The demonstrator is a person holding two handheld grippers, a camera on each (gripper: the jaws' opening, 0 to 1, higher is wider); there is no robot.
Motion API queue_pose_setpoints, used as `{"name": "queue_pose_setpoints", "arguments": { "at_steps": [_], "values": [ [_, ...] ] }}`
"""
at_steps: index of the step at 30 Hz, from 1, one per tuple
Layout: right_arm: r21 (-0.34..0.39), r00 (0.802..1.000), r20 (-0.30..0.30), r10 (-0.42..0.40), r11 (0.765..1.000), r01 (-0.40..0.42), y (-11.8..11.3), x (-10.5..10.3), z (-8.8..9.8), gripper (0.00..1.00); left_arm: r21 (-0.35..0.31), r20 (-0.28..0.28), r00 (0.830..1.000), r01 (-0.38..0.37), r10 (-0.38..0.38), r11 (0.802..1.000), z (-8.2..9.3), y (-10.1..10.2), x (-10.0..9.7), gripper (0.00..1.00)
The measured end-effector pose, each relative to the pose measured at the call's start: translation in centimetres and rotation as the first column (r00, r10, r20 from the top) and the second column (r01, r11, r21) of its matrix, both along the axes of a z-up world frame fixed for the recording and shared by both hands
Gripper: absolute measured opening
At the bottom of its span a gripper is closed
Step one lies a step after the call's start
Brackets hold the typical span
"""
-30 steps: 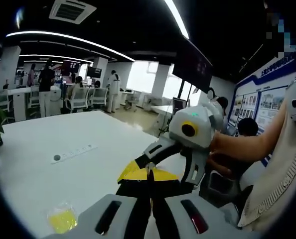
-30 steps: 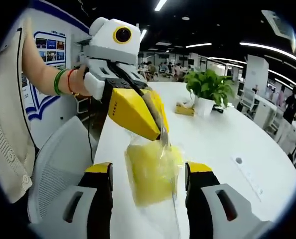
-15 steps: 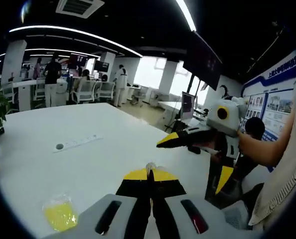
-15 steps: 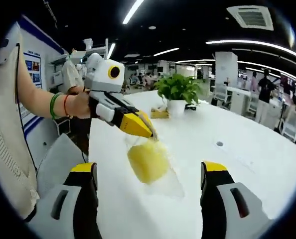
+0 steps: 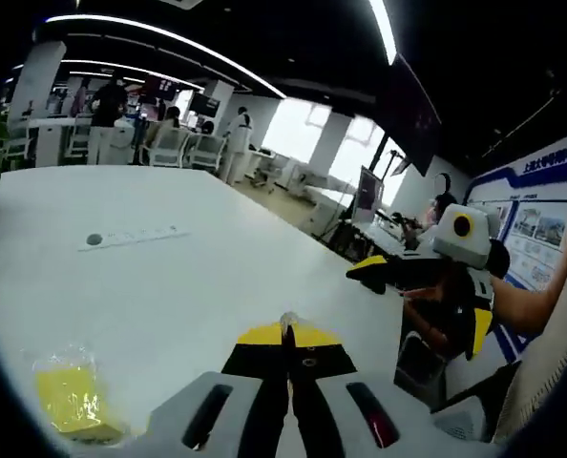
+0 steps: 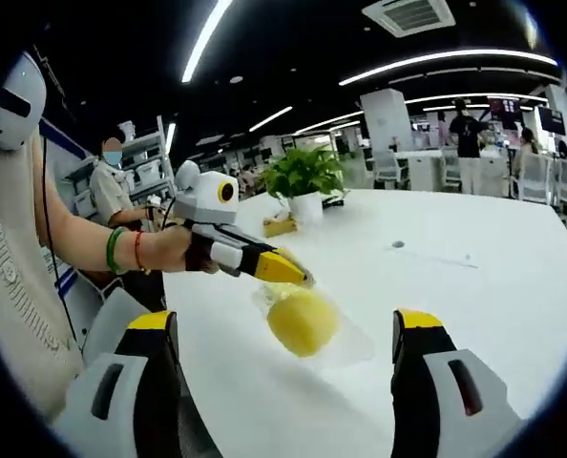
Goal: Compare the silicone blocks by pressing each to a similar depth, holding the contact briefly, and releasing to observe deformation and rebound differences across the visible hardness samples.
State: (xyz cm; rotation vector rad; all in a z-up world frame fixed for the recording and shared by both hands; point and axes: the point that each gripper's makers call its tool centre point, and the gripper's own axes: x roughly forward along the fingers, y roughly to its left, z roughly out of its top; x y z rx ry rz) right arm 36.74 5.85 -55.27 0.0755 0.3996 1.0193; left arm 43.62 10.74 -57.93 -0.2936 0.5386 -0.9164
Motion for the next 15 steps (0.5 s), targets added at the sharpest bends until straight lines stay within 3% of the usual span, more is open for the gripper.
{"name": "queue_pose_setpoints", "arguments": {
  "at_steps": [7,15],
  "values": [
    [0.008,1.0,0.018,-0.013,1.0,0.013,-0.5,0.8,0.9,0.85,-0.062,-0.055,0.994,-0.099,0.096,0.993,-2.1,0.0,3.5,0.0],
    [0.0,0.999,0.031,-0.03,1.0,0.03,-1.4,1.4,0.8,0.85,-0.064,-0.083,0.98,-0.185,0.179,0.981,-4.2,1.4,6.4,0.0]
  ]
}}
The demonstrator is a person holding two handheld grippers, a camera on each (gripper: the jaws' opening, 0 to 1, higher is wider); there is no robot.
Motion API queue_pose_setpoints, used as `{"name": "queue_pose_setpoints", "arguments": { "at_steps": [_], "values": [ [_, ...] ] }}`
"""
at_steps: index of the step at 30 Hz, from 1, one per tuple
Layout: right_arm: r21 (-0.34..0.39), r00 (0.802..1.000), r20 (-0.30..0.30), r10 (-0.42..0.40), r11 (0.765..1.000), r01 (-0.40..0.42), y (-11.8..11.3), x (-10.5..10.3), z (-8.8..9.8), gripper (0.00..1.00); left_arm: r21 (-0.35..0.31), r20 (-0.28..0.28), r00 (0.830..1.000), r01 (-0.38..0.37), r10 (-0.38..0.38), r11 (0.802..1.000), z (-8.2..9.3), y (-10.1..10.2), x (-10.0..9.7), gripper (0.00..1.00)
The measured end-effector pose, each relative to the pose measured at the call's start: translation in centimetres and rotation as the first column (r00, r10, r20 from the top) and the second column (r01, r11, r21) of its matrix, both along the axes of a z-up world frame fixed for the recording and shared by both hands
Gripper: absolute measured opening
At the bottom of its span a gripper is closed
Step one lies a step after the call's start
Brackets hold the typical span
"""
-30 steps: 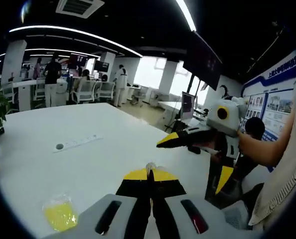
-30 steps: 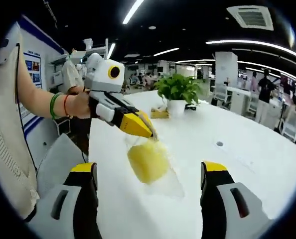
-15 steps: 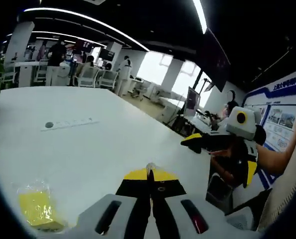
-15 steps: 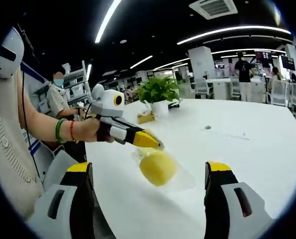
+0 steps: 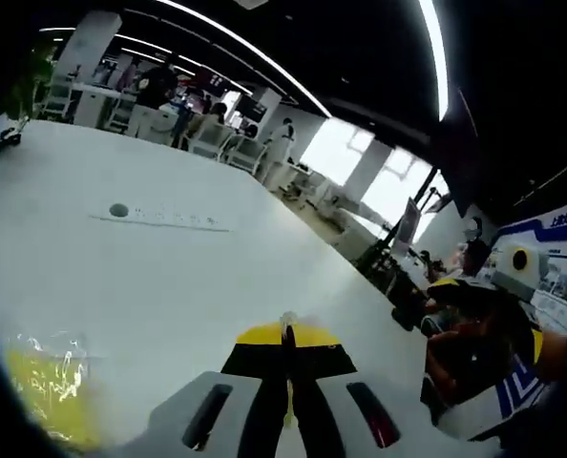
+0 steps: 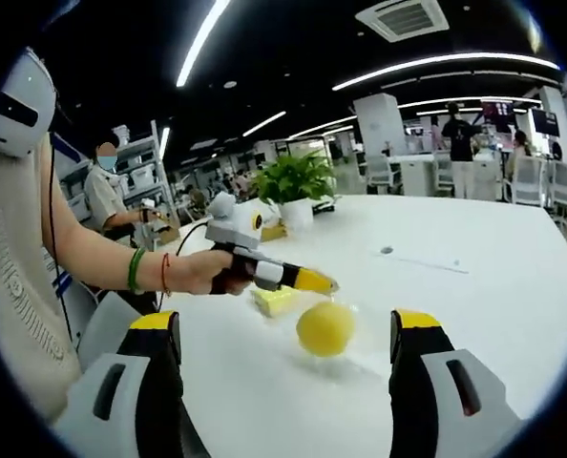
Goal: Compare the silicone blocks by pressing each to a similar depth, holding the contact briefly, and releasing to observe deformation and rebound differences across the visible hardness samples.
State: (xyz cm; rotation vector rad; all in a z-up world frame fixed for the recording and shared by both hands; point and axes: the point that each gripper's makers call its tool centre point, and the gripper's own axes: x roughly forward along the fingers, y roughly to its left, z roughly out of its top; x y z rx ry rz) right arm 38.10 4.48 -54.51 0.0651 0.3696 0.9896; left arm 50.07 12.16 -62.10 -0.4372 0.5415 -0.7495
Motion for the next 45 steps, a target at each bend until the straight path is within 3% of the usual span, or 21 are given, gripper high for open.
{"name": "queue_pose_setpoints", "arguments": {
  "at_steps": [6,10,21,24,36,42,45],
  "values": [
    [-0.01,1.0,-0.008,-0.018,1.0,0.018,-0.5,0.3,-1.3,0.85,-0.003,-0.047,0.997,-0.055,0.055,0.998,-2.3,1.3,2.2,0.0],
    [-0.017,0.999,-0.028,-0.029,0.999,0.028,-0.8,0.2,-2.1,0.84,0.043,-0.055,0.996,-0.065,0.067,0.997,-4.1,1.8,3.3,0.0],
    [0.039,0.996,0.061,-0.069,0.997,0.066,-1.5,0.6,-1.8,0.84,0.103,-0.051,0.996,-0.069,0.075,0.992,-6.8,1.7,5.4,0.0],
    [0.04,0.995,0.075,-0.069,0.997,0.066,-1.5,0.5,-1.9,0.83,0.108,-0.065,0.994,-0.078,0.086,0.991,-7.4,1.9,5.7,0.0],
    [0.033,0.993,0.075,-0.087,0.996,0.085,-1.7,0.8,-2.2,0.81,0.239,-0.061,0.994,-0.075,0.093,0.968,-10.4,3.1,6.5,0.0],
    [0.029,0.995,0.064,-0.079,0.997,0.077,-1.4,0.8,-2.4,0.78,0.234,-0.067,0.993,-0.075,0.093,0.969,-10.5,3.3,6.6,0.01],
    [0.028,0.996,0.062,-0.069,0.997,0.067,-1.1,0.7,-2.4,0.79,0.341,0.042,0.998,-0.063,0.052,0.938,-10.1,3.8,6.8,0.04]
  ]
}}
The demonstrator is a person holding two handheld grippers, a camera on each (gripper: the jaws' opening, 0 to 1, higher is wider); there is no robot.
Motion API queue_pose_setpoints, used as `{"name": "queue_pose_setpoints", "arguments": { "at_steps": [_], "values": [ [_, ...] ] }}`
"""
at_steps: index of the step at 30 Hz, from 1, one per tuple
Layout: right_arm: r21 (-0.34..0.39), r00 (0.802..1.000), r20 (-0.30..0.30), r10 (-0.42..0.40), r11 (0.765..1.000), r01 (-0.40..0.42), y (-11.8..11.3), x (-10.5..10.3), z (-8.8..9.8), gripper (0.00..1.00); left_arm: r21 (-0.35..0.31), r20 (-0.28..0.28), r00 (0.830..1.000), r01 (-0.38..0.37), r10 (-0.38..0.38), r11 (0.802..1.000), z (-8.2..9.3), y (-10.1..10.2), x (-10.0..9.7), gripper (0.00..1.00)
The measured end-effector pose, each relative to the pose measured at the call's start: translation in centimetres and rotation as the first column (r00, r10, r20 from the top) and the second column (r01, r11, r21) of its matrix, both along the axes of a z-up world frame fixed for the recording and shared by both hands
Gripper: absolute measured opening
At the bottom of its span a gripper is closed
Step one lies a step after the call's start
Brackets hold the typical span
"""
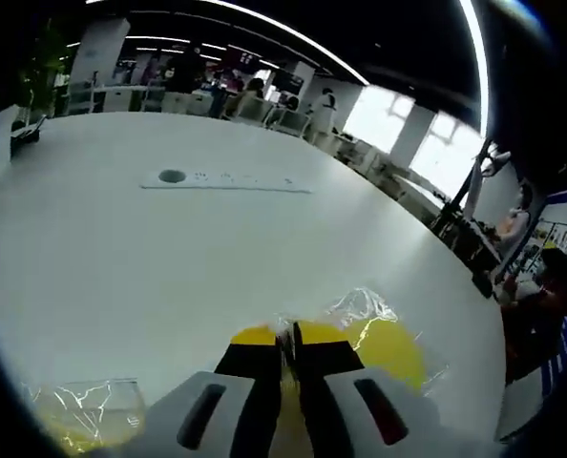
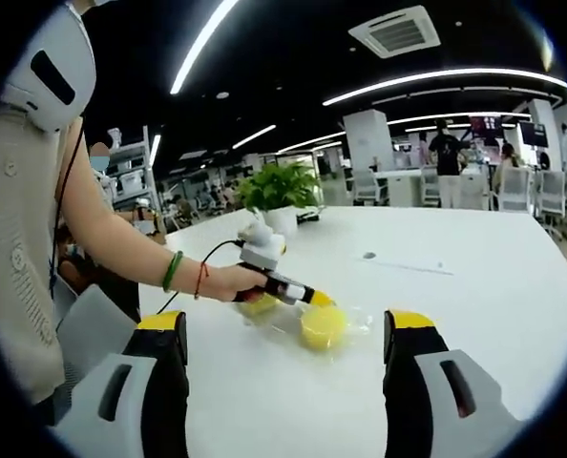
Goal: Compare the silicone blocks by pressing each to a similar depth, holding the contact briefly, and releasing to observe deformation and rebound differences across the visible hardness samples.
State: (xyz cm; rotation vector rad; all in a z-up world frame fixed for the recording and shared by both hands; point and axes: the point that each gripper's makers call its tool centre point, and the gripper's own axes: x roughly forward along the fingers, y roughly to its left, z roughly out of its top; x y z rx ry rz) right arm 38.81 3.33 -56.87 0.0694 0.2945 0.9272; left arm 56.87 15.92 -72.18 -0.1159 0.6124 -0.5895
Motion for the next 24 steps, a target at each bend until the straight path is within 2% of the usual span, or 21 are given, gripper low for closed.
{"name": "queue_pose_setpoints", "arguments": {
  "at_steps": [2,4,6,9,10,12,15,20,24],
  "values": [
    [0.003,1.0,0.003,0.001,1.0,-0.001,0.1,0.0,0.1,0.79,0.116,0.075,0.997,0.018,-0.027,0.993,0.3,0.7,0.3,0.1],
    [0.006,1.0,0.0,-0.001,1.0,0.001,0.0,0.1,0.2,0.79,0.153,0.087,0.995,0.043,-0.057,0.987,0.4,0.8,0.1,0.13],
    [0.022,1.0,-0.001,-0.002,1.0,0.002,0.2,0.1,0.4,0.79,0.149,0.085,0.994,0.061,-0.074,0.987,0.8,0.8,-0.1,0.12],
    [0.024,1.0,-0.002,0.001,1.0,-0.001,0.4,-0.1,0.5,0.79,0.157,0.098,0.993,0.045,-0.061,0.987,1.7,1.6,-0.2,0.14],
    [0.023,1.0,0.003,0.003,1.0,-0.003,0.6,-0.2,0.6,0.79,0.146,0.103,0.994,0.028,-0.044,0.989,2.2,1.9,-0.1,0.15],
    [0.027,1.0,0.001,0.008,1.0,-0.008,0.9,-0.4,0.8,0.8,0.083,0.079,0.997,0.016,-0.022,0.996,3.4,2.0,-0.6,0.12],
    [0.026,1.0,0.005,0.017,1.0,-0.017,1.4,-0.8,1.2,0.8,0.086,0.107,0.994,0.018,-0.027,0.996,5.2,2.7,-1.4,0.13],
    [0.016,0.999,-0.008,0.038,0.999,-0.038,2.5,-1.6,1.7,0.8,0.07,0.149,0.988,0.028,-0.038,0.997,8.9,3.7,-4.0,0.22],
    [0.023,0.998,-0.006,0.057,0.998,-0.057,3.4,-2.5,2.3,0.79,0.051,0.169,0.985,0.037,-0.045,0.998,11.1,4.6,-6.1,0.26]
  ]
}}
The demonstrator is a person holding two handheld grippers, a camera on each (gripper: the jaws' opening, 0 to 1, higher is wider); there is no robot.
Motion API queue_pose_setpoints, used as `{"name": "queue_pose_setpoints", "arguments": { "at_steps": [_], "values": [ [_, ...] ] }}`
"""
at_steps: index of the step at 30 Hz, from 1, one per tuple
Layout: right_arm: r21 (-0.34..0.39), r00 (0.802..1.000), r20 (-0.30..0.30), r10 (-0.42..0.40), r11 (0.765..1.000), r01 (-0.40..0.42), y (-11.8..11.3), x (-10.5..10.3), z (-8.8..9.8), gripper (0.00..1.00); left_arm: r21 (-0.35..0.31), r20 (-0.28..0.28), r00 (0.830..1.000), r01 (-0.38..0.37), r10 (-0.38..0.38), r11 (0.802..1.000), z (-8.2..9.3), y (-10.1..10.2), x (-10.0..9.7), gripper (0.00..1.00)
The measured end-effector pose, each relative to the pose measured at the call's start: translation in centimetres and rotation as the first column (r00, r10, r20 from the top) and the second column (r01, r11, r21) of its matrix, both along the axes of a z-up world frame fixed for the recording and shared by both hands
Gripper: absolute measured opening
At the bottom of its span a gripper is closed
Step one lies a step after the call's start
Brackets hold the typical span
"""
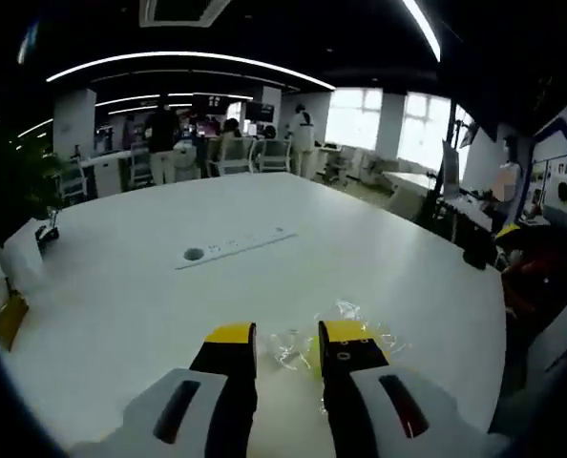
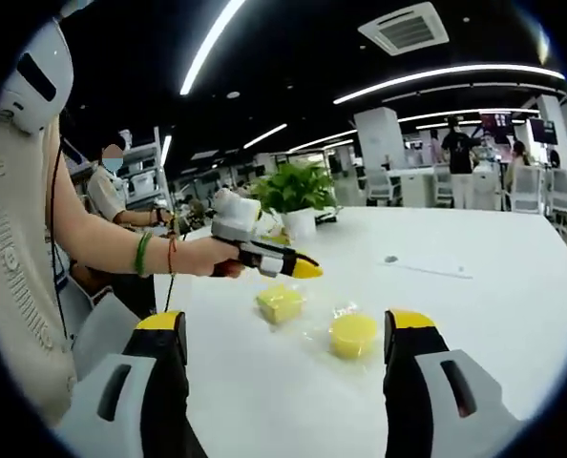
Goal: Compare the silicone blocks by pressing each to a similar depth, holding the contact briefly, and releasing to observe deformation and rebound differences across the visible hardness samples.
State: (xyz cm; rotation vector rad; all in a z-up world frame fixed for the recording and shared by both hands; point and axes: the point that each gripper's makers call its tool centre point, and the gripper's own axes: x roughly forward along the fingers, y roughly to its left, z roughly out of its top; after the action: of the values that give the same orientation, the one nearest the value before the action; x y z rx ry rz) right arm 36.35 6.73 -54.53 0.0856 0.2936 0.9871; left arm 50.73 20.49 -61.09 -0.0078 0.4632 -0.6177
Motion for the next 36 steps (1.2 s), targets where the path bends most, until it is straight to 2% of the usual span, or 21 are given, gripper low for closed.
{"name": "queue_pose_setpoints", "arguments": {
  "at_steps": [5,7,8,10,12,13,15,17,21,26,30,36],
  "values": [
    [0.008,0.999,0.004,0.032,0.999,-0.032,1.2,-1.3,0.7,0.81,-0.027,0.033,0.999,-0.001,0.002,1.0,2.6,1.3,-3.3,0.35],
    [0.01,0.999,0.016,0.046,0.999,-0.046,1.5,-1.8,1.1,0.8,0.023,0.084,0.996,-0.002,0.0,1.0,3.4,2.3,-4.6,0.35],
    [0.015,0.999,0.019,0.049,0.999,-0.049,1.6,-1.9,1.2,0.8,0.038,0.086,0.996,0.003,-0.006,0.999,3.6,2.6,-5.4,0.36],
    [0.024,0.998,0.032,0.053,0.998,-0.054,1.8,-2.3,1.6,0.8,0.049,0.101,0.995,0.008,-0.013,0.999,4.1,3.1,-7.0,0.36],
    [0.033,0.996,0.081,0.035,0.999,-0.038,1.7,-2.3,2.4,0.76,0.05,0.108,0.994,0.007,-0.013,0.999,4.6,3.9,-8.6,0.37],
    [0.039,0.996,0.086,0.032,0.999,-0.035,1.7,-2.4,2.6,0.73,0.046,0.115,0.993,0.001,-0.006,0.999,4.9,4.4,-9.5,0.37],
    [0.101,0.995,0.103,0.008,0.995,-0.018,1.6,-2.5,3.7,0.73,0.034,0.122,0.992,-0.022,0.018,0.999,5.3,5.4,-10.7,0.39],
    [0.158,0.995,0.096,-0.01,0.987,-0.005,1.6,-2.7,4.5,0.78,0.015,0.125,0.991,-0.044,0.042,0.999,5.7,6.2,-11.6,0.43],
    [0.153,0.995,0.096,-0.023,0.988,0.008,1.1,-3.1,4.3,0.78,-0.032,0.138,0.989,-0.051,0.055,0.998,6.5,7.0,-13.9,0.49],
    [0.179,0.994,0.103,-0.046,0.984,0.027,0.8,-4.3,4.3,0.81,-0.125,0.141,0.988,-0.041,0.059,0.991,6.5,7.3,-16.7,0.5],
    [0.194,0.994,0.084,-0.066,0.98,0.049,0.5,-5.1,3.7,0.86,-0.137,0.165,0.983,-0.061,0.084,0.989,6.9,7.8,-18.0,0.54],
    [0.197,0.994,0.067,-0.088,0.978,0.073,-0.3,-6.0,2.9,0.87,-0.165,0.205,0.973,-0.071,0.105,0.984,8.1,8.3,-19.4,0.63]
  ]
}}
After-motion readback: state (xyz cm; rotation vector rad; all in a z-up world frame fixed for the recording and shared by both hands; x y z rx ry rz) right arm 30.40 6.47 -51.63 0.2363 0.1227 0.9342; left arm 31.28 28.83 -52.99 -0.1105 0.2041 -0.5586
